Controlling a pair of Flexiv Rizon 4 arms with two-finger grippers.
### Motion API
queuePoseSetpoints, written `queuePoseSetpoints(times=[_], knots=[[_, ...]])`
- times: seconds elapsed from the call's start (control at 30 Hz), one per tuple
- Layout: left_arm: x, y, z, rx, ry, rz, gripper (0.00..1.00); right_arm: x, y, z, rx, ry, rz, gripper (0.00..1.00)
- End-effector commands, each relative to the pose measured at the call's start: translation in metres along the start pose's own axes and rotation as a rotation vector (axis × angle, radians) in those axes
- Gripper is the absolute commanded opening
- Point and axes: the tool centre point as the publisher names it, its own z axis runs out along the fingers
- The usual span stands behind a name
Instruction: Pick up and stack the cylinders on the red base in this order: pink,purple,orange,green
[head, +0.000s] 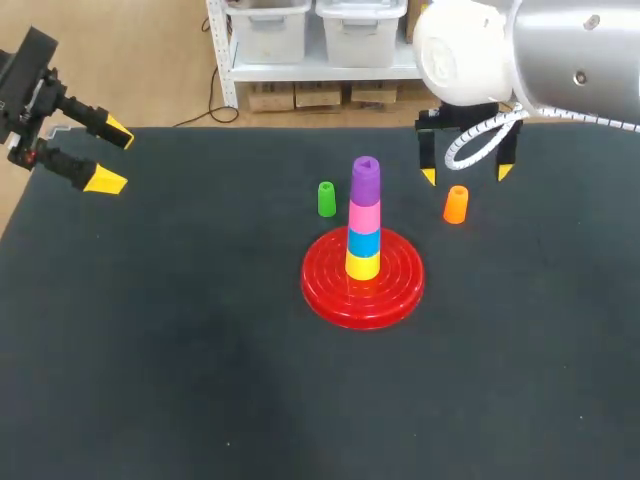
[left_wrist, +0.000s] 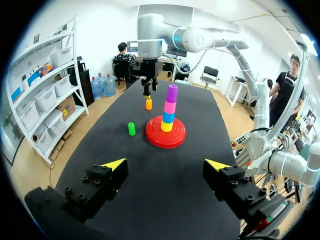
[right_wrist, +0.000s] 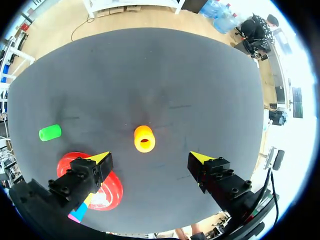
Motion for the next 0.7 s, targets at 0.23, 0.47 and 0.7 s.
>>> queuePoseSetpoints(times=[0.23,0.47,0.7], knots=[[0.001,0.0,0.001,-0.001,-0.003,0.002,1.0,-0.006,-0.001,0.01,0.001,0.007,-0.02,1.0],[0.001,0.0,0.001,-0.001,-0.003,0.002,1.0,-0.006,0.005,-0.002,0.053,-0.072,-0.067,1.0],[0.001,0.0,0.001,-0.001,-0.003,0.002,1.0,-0.006,0.005,-0.002,0.053,-0.072,-0.067,1.0]])
